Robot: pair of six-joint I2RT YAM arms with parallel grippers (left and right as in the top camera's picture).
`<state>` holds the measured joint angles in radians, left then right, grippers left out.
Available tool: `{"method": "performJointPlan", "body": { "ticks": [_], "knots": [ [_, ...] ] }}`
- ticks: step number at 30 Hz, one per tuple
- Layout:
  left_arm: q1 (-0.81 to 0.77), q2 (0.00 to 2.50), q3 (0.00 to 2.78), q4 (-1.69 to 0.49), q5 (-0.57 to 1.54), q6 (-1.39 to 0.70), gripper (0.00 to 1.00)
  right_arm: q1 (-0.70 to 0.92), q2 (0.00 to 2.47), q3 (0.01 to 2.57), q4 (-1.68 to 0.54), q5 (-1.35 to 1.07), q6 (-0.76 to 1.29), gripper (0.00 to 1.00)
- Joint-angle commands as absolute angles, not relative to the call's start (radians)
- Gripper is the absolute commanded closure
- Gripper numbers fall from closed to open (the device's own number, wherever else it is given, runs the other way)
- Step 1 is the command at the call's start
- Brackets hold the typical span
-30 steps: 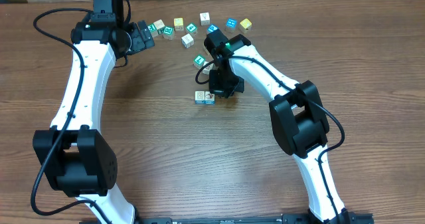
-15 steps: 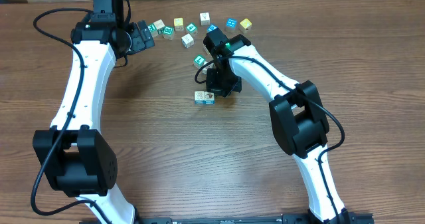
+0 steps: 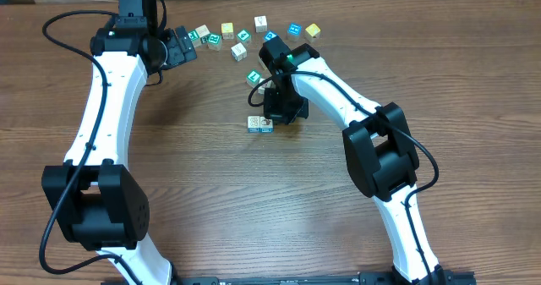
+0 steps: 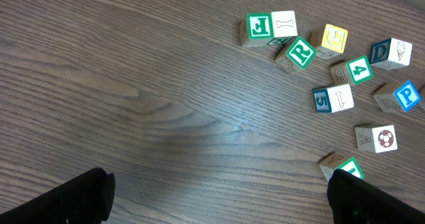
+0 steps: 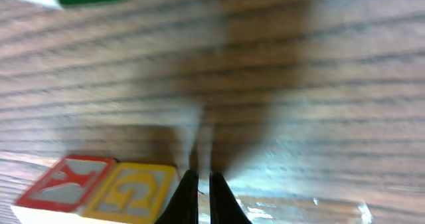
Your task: Form a horizontal line
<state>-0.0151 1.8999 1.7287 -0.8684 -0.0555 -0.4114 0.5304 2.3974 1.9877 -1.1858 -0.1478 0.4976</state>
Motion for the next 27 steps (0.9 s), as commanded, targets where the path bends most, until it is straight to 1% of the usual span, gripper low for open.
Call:
{"method": "performJointPlan", "body": {
  "ticks": [1, 10, 15, 19, 27],
  "knots": [
    [-0.020, 1.894, 1.737, -0.866, -0.051, -0.403, 0.00, 0.527, 2.384, 1.984, -1.214, -0.125, 0.503, 0.96],
    [-0.020, 1.894, 1.737, -0.867, -0.052, -0.403, 0.00, 0.517, 2.376, 1.995, -1.301, -0.121, 0.497, 0.96],
    [-0.020, 1.894, 1.737, -0.866, -0.052, -0.403, 0.00, 0.516, 2.288, 1.998, -1.324, -0.120, 0.497, 0.96],
    [-0.020, 1.894, 1.737, -0.866, -0.052, -0.403, 0.00, 0.540, 2.223, 1.998, -1.367, -0.105, 0.501, 0.96],
    [-0.020, 1.894, 1.737, -0.866, -0.052, -0.403, 0.00, 0.581, 2.222, 1.981, -1.362, -0.052, 0.528, 0.96]
  ]
}}
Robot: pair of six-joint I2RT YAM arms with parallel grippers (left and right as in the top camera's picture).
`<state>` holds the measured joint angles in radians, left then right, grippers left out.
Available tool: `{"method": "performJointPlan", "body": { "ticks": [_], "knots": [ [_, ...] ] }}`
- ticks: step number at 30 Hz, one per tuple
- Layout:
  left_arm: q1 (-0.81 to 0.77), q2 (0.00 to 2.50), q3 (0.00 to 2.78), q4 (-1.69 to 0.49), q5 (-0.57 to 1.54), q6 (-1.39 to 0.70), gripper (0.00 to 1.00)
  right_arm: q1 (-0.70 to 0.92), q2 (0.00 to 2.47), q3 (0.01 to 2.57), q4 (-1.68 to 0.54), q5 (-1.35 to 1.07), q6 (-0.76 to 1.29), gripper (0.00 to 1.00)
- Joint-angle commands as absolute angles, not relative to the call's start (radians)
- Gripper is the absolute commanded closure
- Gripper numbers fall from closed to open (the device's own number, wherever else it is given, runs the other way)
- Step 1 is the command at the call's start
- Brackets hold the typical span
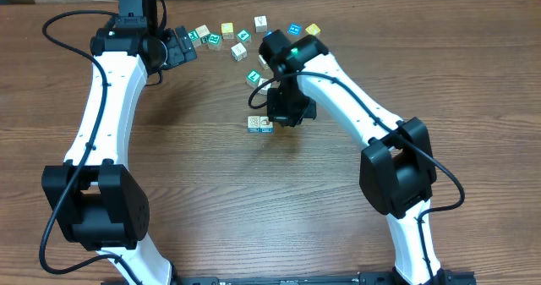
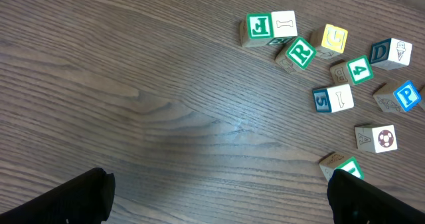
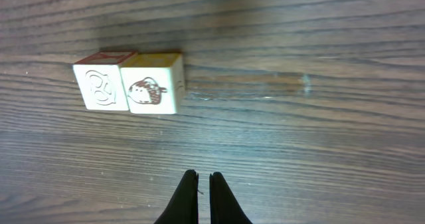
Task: Form a horizontal line
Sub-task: 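Raise the right gripper and move it up toward the block cluster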
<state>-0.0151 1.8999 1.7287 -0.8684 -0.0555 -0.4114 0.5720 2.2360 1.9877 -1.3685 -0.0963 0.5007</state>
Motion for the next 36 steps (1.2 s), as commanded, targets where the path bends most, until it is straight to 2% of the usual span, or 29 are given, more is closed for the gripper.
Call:
{"method": "performJointPlan", "body": {
  "ticks": [1, 14, 17, 25, 31, 33, 36],
  "knots": [
    [-0.020, 1.894, 1.737, -0.867, -0.052, -0.403, 0.00, 0.581, 2.222, 1.981, -1.359, -0.054, 0.529, 0.96],
    [-0.020, 1.894, 1.737, -0.867, -0.052, -0.403, 0.00, 0.568, 2.222, 1.977, -1.280, 0.010, 0.520, 0.96],
    [-0.020, 1.894, 1.737, -0.866, -0.052, -0.403, 0.00, 0.556, 2.222, 1.977, -1.240, 0.009, 0.520, 0.89],
    [-0.020, 1.894, 1.737, -0.866, -0.052, -0.403, 0.00, 0.497, 2.222, 2.102, -1.160, -0.007, 0.476, 0.85],
    [-0.020, 1.894, 1.737, -0.866, -0.052, -0.403, 0.00, 0.440, 2.222, 2.275, -1.224, -0.032, 0.395, 0.74],
    [-0.020, 1.894, 1.737, -0.867, -0.052, -0.403, 0.00, 0.431, 2.222, 2.283, -1.220, -0.036, 0.376, 0.64],
    [-0.020, 1.894, 1.737, -0.866, -0.052, -0.403, 0.00, 0.430, 2.229, 2.274, -1.197, -0.039, 0.364, 0.56]
  ]
}}
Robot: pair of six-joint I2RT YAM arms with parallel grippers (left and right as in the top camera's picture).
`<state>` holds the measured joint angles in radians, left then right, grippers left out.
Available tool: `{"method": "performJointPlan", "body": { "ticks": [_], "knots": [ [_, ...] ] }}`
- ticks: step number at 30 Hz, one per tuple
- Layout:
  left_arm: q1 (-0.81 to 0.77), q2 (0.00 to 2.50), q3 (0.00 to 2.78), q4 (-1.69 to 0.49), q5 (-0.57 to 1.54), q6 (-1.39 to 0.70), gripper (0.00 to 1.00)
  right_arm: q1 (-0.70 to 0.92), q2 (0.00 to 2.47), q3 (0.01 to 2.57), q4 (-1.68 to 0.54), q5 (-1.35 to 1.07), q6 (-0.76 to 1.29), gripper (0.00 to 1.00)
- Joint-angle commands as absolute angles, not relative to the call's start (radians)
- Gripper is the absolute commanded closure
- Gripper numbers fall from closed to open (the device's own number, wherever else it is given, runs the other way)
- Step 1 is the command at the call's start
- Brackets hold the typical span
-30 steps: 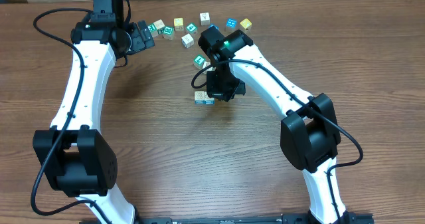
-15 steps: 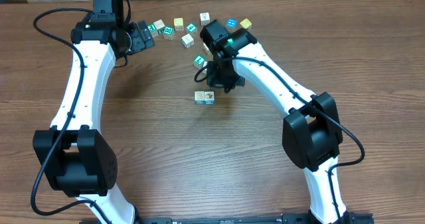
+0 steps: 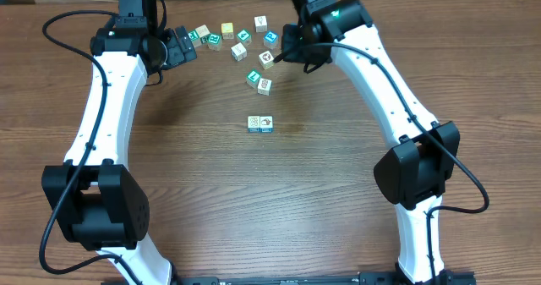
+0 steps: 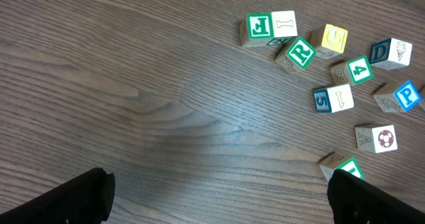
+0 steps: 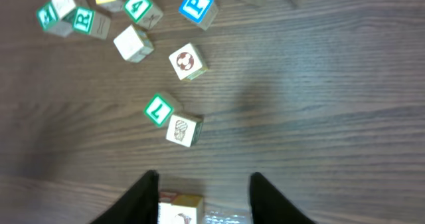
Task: Form a horizontal line
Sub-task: 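Raise the right gripper and move it up toward the block cluster, then lower the right gripper and grasp the pineapple-picture block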
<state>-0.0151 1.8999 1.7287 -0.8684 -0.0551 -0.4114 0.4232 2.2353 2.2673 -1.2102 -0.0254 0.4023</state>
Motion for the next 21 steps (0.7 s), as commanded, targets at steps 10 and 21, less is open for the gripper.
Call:
{"method": "performJointPlan", "body": {
  "ticks": [10, 21],
  "knots": [
    [-0.020, 1.894, 1.737, -0.867, -0.052, -0.403, 0.00, 0.483, 2.273, 2.155, -0.995, -0.038, 0.360, 0.50],
    [-0.020, 1.894, 1.737, -0.866, -0.052, -0.403, 0.00, 0.570, 2.406, 2.148, -0.951, 0.117, 0.378, 0.34]
  ]
}}
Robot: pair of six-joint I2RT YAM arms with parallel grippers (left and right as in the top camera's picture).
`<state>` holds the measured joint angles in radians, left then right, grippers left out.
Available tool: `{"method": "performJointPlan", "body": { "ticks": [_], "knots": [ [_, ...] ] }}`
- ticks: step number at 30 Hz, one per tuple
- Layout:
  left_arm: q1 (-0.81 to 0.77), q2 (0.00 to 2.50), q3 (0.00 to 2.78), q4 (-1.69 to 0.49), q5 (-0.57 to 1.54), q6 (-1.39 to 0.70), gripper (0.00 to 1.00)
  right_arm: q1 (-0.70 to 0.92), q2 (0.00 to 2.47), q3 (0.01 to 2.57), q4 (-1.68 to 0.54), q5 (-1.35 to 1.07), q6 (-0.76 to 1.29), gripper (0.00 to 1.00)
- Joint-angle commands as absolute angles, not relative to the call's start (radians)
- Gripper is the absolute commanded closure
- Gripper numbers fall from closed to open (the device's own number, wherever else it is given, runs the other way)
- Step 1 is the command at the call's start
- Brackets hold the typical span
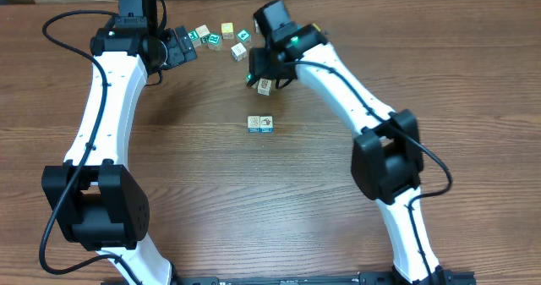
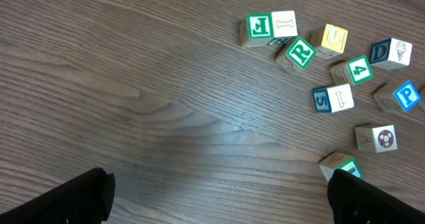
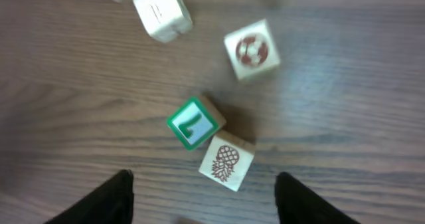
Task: Form a horizontal line
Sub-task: 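Lower the right gripper and grasp the pineapple-picture block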
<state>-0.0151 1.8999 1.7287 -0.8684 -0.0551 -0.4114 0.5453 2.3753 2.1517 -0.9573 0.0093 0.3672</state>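
Two blocks (image 1: 260, 123) stand side by side in a short row at mid-table. Loose letter blocks (image 1: 221, 33) lie at the far centre. My right gripper (image 3: 206, 207) is open and hangs low over a pineapple block (image 3: 227, 161), which touches a green-faced block (image 3: 194, 123). Its fingers (image 3: 109, 201) stand wide on either side, touching neither block. In the overhead view the right gripper (image 1: 260, 72) is just beyond the pineapple block (image 1: 265, 86). My left gripper (image 2: 219, 204) is open and empty at the far left (image 1: 182, 46).
A soccer-ball block (image 3: 249, 50) and a white block (image 3: 161, 11) lie beyond the pineapple block. The left wrist view shows J (image 2: 259, 26), R (image 2: 301, 52), yellow G (image 2: 334, 38), 4 (image 2: 358, 70), 5 (image 2: 332, 99), D (image 2: 390, 52) and P (image 2: 406, 95) blocks.
My right gripper was open and high over the far blocks. Now it is lower and nearer, over the green-faced and pineapple blocks, with its fingers spread wider. The left arm has not moved.
My right gripper was shut and low beside the two-block row. Then it was higher above that pair, still shut. Later it was open high over the far loose blocks, and now it is low over the pineapple block. The left gripper stayed open and still throughout.
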Motion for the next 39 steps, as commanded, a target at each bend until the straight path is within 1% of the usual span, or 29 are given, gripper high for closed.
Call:
{"method": "performJointPlan", "body": {
  "ticks": [1, 3, 7, 11, 17, 23, 28, 32, 33, 34, 36, 39],
  "knots": [
    [-0.020, 1.894, 1.737, -0.866, -0.052, -0.403, 0.01, 0.574, 2.416, 2.148, -0.952, 0.153, 0.395, 0.34],
    [-0.020, 1.894, 1.737, -0.866, -0.052, -0.403, 0.00, 0.576, 2.430, 2.148, -0.951, 0.176, 0.426, 0.34],
    [-0.020, 1.894, 1.737, -0.866, -0.052, -0.403, 0.00, 0.577, 2.456, 2.146, -0.960, 0.171, 0.506, 0.39],
    [-0.020, 1.894, 1.737, -0.866, -0.052, -0.403, 0.00, 0.577, 2.466, 2.146, -0.975, 0.165, 0.509, 0.52],
    [-0.020, 1.894, 1.737, -0.866, -0.052, -0.403, 0.00, 0.572, 2.466, 2.146, -1.005, 0.182, 0.509, 0.63],
    [-0.020, 1.894, 1.737, -0.866, -0.052, -0.403, 0.00, 0.547, 2.466, 2.146, -1.036, 0.202, 0.488, 0.63],
    [-0.020, 1.894, 1.737, -0.866, -0.052, -0.403, 0.00, 0.538, 2.466, 2.146, -1.024, 0.182, 0.384, 0.63],
    [-0.020, 1.894, 1.737, -0.867, -0.052, -0.403, 0.00, 0.536, 2.466, 2.146, -0.989, 0.182, 0.359, 0.62],
    [-0.020, 1.894, 1.737, -0.866, -0.052, -0.403, 0.00, 0.536, 2.466, 2.146, -0.980, 0.183, 0.334, 0.62],
    [-0.020, 1.894, 1.737, -0.866, -0.052, -0.403, 0.00, 0.536, 2.466, 2.146, -0.974, 0.183, 0.313, 0.58],
    [-0.020, 1.894, 1.737, -0.866, -0.052, -0.403, 0.00, 0.536, 2.466, 2.146, -0.970, 0.183, 0.284, 0.55],
    [-0.020, 1.894, 1.737, -0.866, -0.052, -0.403, 0.00, 0.532, 2.466, 2.146, -0.969, 0.183, 0.284, 0.54]
  ]
}}
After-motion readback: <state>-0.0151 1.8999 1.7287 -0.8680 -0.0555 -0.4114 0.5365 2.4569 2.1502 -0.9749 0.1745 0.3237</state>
